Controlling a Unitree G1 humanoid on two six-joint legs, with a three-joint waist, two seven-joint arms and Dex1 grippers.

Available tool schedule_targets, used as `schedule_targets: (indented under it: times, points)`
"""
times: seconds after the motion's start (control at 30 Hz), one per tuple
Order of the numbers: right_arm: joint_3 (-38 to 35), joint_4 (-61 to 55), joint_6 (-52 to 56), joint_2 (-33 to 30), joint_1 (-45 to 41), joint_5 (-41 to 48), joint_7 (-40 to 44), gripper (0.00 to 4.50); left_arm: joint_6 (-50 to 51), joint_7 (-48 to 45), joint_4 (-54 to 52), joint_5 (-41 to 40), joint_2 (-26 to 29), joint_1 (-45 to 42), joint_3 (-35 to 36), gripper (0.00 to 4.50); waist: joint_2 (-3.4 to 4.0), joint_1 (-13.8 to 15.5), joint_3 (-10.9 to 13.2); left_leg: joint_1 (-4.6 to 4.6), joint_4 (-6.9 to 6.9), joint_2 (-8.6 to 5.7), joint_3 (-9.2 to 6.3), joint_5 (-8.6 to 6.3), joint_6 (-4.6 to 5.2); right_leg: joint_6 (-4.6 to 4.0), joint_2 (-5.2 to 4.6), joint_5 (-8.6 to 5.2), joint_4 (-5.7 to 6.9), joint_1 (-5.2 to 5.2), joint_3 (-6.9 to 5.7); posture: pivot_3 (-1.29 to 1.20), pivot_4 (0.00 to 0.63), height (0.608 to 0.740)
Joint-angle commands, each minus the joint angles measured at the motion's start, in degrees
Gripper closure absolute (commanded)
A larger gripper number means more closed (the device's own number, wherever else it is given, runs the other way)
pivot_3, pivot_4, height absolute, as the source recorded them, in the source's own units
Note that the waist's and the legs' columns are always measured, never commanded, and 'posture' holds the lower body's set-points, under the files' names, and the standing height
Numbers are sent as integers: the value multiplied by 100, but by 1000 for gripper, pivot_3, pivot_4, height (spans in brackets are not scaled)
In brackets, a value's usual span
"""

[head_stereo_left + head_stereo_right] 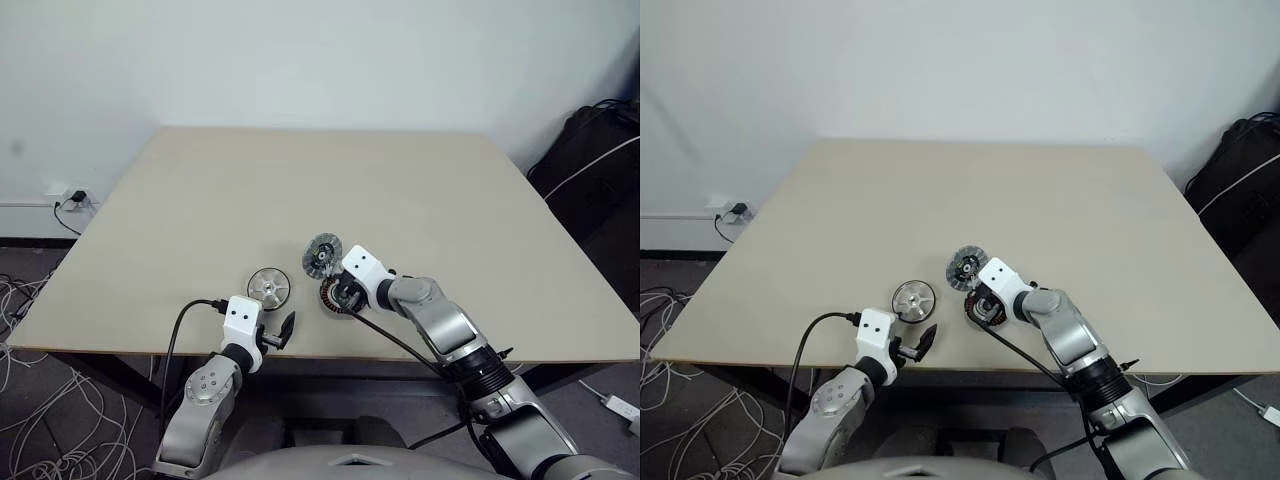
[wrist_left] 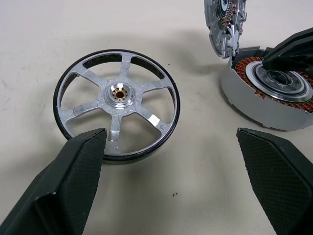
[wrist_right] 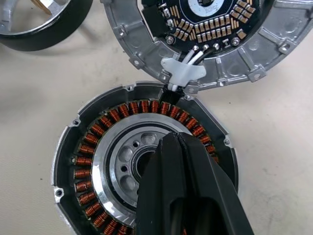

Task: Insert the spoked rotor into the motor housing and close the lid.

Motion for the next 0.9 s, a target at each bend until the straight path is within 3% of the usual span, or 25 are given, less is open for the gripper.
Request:
schedule_targets:
  times: [0.03, 0.37, 0.9]
  points:
    - [-108, -55, -21, -64, -6, 7, 3, 4448, -132, 12, -129, -27, -35, -46, 24, 0, 0, 1, 0, 0, 0, 0, 0, 0, 0, 0, 0, 0, 0, 0, 0, 0, 0, 740]
    - [-376, -686, 55, -117, 132, 158, -14, 4448, -123, -33, -87, -34, -28, -91, 0, 0, 2, 3, 1, -2, -2, 0, 0, 0, 0, 0, 0, 0, -2, -3, 0, 0, 0, 740]
    - [-313, -307, 25, -126, 398, 114, -80, 4448, -117, -55, -91, -35, 1, -98, 10, 0, 4, 6, -4, 1, 1, 0, 0, 0, 0, 0, -1, 0, 0, 3, 1, 0, 0, 740]
